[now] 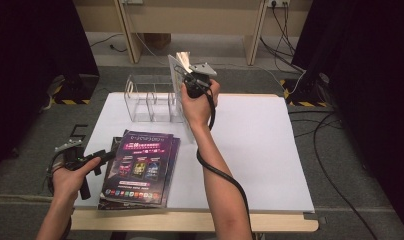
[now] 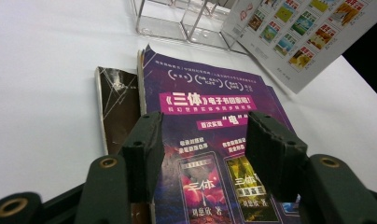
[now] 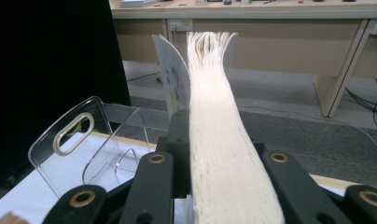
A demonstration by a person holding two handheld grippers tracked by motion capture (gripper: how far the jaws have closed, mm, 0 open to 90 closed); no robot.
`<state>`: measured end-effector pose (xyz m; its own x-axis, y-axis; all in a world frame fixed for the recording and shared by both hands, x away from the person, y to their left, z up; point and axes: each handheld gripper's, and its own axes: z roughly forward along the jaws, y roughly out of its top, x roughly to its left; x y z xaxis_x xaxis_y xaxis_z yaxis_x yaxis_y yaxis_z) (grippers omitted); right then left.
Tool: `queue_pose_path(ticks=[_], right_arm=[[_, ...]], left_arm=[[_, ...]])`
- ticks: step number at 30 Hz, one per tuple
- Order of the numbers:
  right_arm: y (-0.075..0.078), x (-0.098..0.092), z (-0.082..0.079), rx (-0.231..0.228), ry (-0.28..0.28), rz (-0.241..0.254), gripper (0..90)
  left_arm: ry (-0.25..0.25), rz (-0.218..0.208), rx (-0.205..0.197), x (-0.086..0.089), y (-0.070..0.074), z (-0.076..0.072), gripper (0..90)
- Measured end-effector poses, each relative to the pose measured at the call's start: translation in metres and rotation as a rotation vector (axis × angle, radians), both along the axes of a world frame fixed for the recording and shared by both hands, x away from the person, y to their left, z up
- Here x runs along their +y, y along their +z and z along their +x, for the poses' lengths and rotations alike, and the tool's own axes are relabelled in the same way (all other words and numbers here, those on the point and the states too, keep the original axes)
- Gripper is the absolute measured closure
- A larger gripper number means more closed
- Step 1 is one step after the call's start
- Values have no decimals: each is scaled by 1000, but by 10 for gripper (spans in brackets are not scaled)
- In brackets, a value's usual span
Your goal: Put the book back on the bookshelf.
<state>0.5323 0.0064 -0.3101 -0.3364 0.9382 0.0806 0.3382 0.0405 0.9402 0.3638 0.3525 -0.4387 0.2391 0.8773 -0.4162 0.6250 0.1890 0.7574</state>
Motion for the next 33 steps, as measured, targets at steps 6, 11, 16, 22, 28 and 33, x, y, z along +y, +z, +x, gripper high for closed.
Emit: queue_pose_path(ticks=[6,11,16,22,28,33], right_arm=[[0,-2,-2,5,3,-11,734],[0,-3,-5,17,5,-12,729],[2,-6,-9,33,4,-21,717],[2,-8,-9,35,15,-16,710],[5,-6,-6,47,15,-21,699],[7,-3,-1,72,14,-32,690]], left_arm=[[-2,0,0,-1,0,0,458],[-2,-2,1,0,0,0,458],[-9,-1,4,-2,-1,0,458],[-10,-3,4,-4,-1,1,458],[-10,-3,4,-2,-1,1,458],[-7,-1,4,-1,-1,0,458]])
